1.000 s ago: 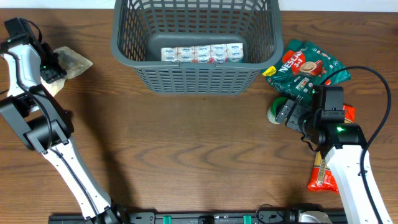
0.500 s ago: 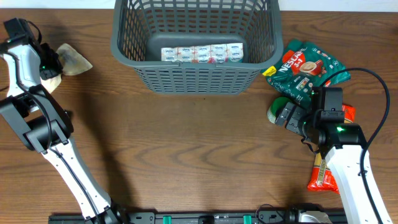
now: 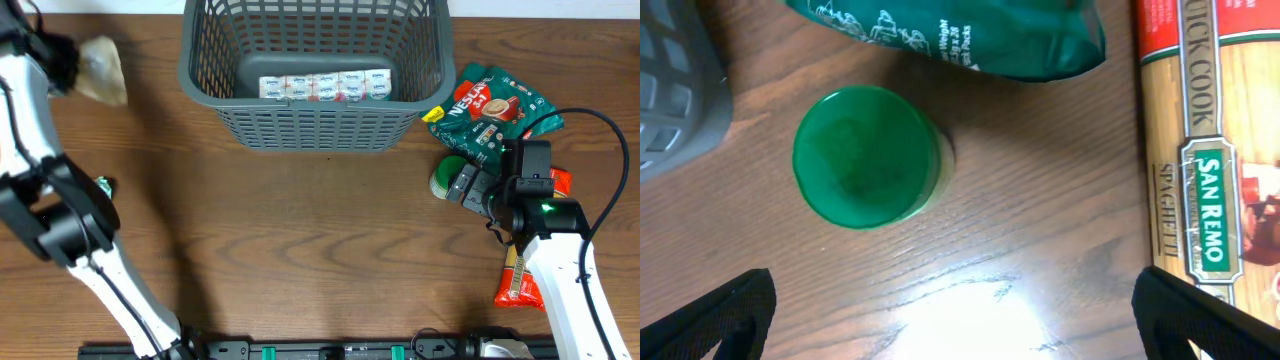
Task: Pack container
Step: 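Grasp the beige plastic bag with the left gripper, then carry the beige bag into the basket and release it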
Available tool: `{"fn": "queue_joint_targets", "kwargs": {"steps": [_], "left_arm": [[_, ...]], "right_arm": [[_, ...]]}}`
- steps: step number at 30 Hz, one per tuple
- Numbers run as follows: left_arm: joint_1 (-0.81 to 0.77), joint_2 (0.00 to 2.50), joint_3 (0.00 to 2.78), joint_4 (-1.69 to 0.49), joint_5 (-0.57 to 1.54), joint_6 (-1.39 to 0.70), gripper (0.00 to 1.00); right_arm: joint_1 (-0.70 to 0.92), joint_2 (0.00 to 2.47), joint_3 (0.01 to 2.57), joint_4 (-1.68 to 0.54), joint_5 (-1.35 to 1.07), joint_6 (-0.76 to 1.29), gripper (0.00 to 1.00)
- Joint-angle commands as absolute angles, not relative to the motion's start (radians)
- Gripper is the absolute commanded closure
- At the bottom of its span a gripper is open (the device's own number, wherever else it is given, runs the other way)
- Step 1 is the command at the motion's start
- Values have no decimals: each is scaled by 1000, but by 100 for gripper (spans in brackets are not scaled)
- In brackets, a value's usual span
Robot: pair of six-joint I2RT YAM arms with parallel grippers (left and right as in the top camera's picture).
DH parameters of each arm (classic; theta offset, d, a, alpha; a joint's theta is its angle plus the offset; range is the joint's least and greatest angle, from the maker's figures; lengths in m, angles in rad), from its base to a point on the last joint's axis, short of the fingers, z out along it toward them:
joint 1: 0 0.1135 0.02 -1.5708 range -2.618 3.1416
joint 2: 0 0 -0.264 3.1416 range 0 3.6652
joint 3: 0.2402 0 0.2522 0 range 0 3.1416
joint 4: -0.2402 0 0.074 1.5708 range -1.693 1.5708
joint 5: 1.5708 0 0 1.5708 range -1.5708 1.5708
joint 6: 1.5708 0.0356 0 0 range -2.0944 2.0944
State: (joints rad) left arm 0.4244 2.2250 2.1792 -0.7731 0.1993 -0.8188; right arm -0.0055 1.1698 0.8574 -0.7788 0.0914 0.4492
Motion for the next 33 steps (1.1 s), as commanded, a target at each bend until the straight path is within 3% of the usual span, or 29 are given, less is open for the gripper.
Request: {"fn": "queue_joint_targets", "kwargs": {"steps": [1,7,13,15,19,24,33], "left_arm": [[388,2044,2211,-771,288,-509,94],[277,1841,2211,-773,385,-199,94],[53,1728,2211,-807,385,327,94],[-25,1717,2211,-836,381,565,76],[-137,1733,2210,-847,328,915,78],[-204,1795,2210,-748,326,942,94],[-259,2013,2210,-698,324,942,94]], "right_arm": [[-14,1171,876,-771,124,467,1],[-14,1171,876,-762,124,466,1],[-14,1171,876,-748,123,447,1],[-14,1171,876,-749,123,447,1],[-14,1171,876,-749,123,448,1],[-14,1171,876,-749,123,448,1],[-14,1171,876,-751,123,447,1]]}}
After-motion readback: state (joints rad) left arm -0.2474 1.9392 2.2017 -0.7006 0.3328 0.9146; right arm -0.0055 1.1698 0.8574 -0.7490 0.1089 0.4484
